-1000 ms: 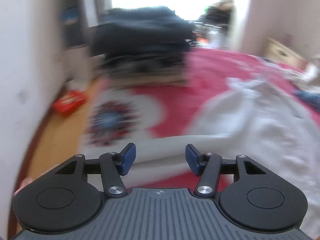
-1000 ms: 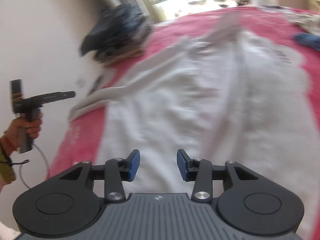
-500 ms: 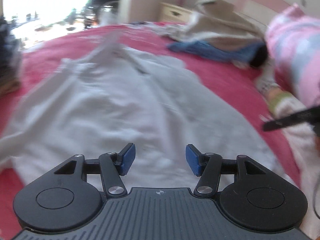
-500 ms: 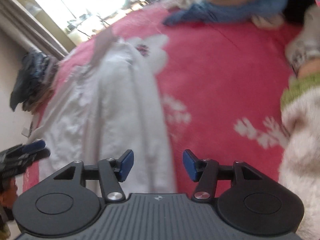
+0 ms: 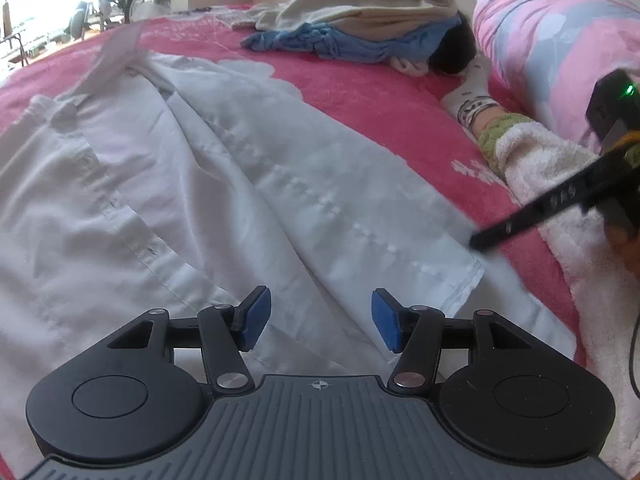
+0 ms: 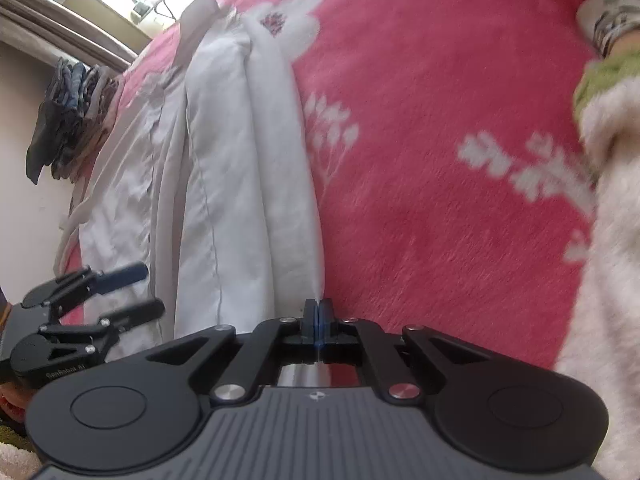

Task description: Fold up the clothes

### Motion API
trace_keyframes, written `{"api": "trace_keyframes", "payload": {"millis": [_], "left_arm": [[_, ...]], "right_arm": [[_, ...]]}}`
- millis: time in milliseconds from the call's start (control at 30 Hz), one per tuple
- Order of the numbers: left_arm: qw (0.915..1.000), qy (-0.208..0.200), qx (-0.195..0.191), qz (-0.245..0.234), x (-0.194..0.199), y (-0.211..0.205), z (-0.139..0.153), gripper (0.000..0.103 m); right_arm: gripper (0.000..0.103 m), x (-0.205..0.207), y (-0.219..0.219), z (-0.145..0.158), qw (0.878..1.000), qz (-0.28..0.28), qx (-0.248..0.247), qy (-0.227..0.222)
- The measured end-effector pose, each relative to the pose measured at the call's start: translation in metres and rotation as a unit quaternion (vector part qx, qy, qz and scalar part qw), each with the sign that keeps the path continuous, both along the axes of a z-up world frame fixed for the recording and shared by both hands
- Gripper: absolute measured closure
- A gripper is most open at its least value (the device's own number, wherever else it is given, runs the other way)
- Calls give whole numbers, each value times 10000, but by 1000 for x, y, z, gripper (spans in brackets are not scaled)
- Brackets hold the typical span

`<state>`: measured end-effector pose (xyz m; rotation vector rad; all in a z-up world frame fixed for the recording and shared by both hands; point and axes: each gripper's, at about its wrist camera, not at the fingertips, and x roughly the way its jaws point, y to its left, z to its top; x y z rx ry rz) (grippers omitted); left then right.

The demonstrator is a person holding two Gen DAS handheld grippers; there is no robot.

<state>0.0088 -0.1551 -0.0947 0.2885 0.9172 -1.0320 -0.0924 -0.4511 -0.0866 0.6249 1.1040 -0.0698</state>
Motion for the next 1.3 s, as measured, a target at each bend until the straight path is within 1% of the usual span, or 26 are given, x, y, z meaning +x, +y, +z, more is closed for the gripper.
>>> {"api": "trace_keyframes", "payload": {"millis": [67,133,200,267,333,400,500,567,600,633,667,700,767,800,833,867,900,933,1067,1200,1233,1267,1300], "left_arm": [[10000,16,23,-16,1,-1,-1,47],[10000,34,32,-55,0,-1,-2,47],[9999,60,70,-109,-1,-3,-3,47],[9998,50,134,-155,-4,-6,-6,47],[9995,50,195,-223,-7,-9,-9,47],[9993,39,259,-283,-9,-12,-12,47],[9989,-1,300,-367,-13,-14,-14,47],[9987,4,310,-410,-14,-14,-15,47],[9986,0,314,-426,-15,-14,-15,47],[9985,-17,319,-438,-15,-14,-16,47],[9985,-32,323,-451,-16,-14,-16,47],[9984,-39,323,-460,-16,-13,-16,47],[9984,-37,315,-465,-15,-14,-16,47],[9985,-27,300,-465,-15,-13,-16,47],[9985,-16,285,-468,-15,-13,-16,46],[9985,-8,274,-472,-14,-12,-17,46],[9985,-5,267,-475,-14,-12,-17,46],[9985,-3,265,-471,-15,-12,-17,46],[9986,3,258,-456,-20,-10,-16,46],[9987,9,251,-441,-25,-9,-15,46],[9987,11,249,-438,-27,-9,-15,46],[9988,13,247,-434,-28,-9,-15,46],[9988,14,245,-430,-29,-8,-15,46]], "right_arm": [[103,7,-5,22,9988,3,-382,-301],[103,18,-15,51,9945,8,-841,-618],[103,32,-27,75,9874,50,-1335,-844],[103,54,-43,93,9767,73,-1915,-969],[103,76,-59,112,9623,96,-2488,-1091],[103,98,-75,129,9445,117,-3057,-1199],[103,140,-98,131,9094,92,-4013,-1090],[102,166,-113,119,8925,90,-4429,-846],[95,175,-121,108,8906,26,-4495,-688],[70,184,-128,97,8884,-37,-4559,-530],[59,193,-135,87,8859,-101,-4622,-372],[53,199,-142,78,8855,-181,-4636,-245],[53,181,-146,80,9136,-567,-4006,-410],[53,173,-147,82,9254,-759,-3682,-491],[50,163,-149,83,9370,-945,-3315,-567],[47,148,-147,81,9549,-1091,-2694,-614],[41,134,-146,79,9685,-1232,-2062,-658],[40,121,-144,76,9774,-1343,-1487,-674],[40,112,-136,35,9894,-1114,-925,-60],[39,103,-128,-6,9940,-877,-356,554],[37,101,-125,-15,9941,-811,-240,678],[38,97,-118,-14,9955,-685,-307,585],[56,93,-102,-4,9977,-385,-423,374]]}}
